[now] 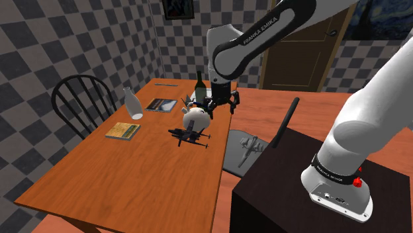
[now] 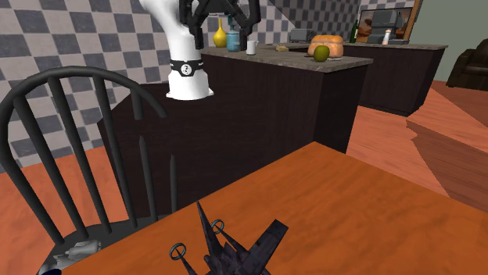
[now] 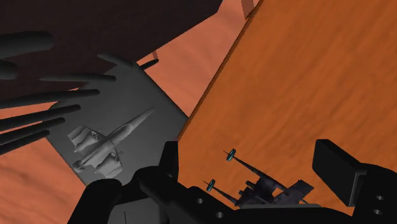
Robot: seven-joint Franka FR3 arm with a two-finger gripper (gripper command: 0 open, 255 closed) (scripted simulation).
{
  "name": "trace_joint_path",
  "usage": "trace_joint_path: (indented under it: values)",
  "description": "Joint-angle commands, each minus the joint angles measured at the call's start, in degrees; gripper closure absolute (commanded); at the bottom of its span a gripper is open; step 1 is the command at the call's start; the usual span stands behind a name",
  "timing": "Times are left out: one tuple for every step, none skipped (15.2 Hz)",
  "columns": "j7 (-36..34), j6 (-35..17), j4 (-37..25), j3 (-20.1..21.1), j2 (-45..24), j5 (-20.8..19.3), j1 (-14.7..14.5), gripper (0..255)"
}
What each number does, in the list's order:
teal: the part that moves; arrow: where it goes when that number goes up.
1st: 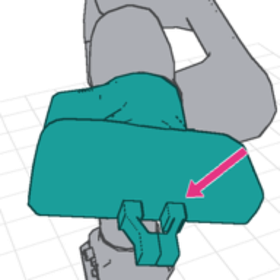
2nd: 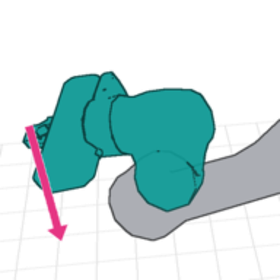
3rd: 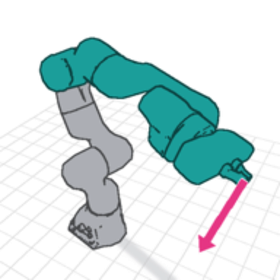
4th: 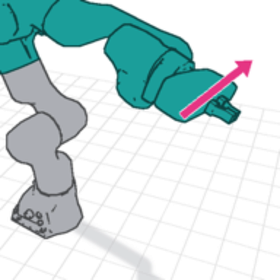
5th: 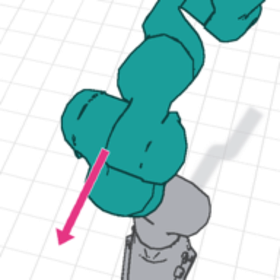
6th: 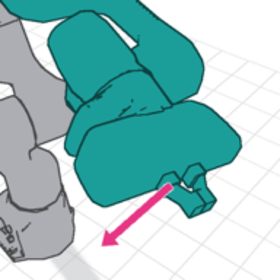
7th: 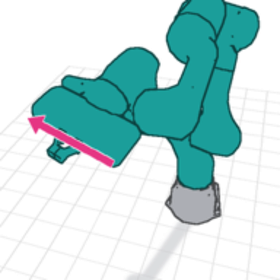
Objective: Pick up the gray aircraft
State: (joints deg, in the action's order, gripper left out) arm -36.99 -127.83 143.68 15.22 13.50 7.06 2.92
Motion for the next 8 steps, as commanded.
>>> trace_joint_path:
  values:
    - [-3.4, -4.1, -1.5, 0.9, -4.6, -0.4, 0.4, 0]
    - [-5.0, -6.0, -2.3, 1.2, -7.0, -0.9, 0.6, 0]
    - [-6.6, -7.8, -3.2, 1.4, -9.3, -1.4, 0.7, 0]
    - [-8.3, -9.5, -4.1, 1.6, -11.7, -2.0, 0.8, 0]
    - [-10.0, -11.2, -5.2, 1.6, -14.0, -2.7, 0.9, 0]
    - [-11.7, -12.8, -6.3, 1.6, -16.4, -3.5, 0.9, 0]
    - [-13.4, -14.2, -7.5, 1.5, -18.7, -4.3, 0.8, 0]
    - [-15.1, -15.7, -8.8, 1.3, -21.1, -5.1, 0.7, 0]
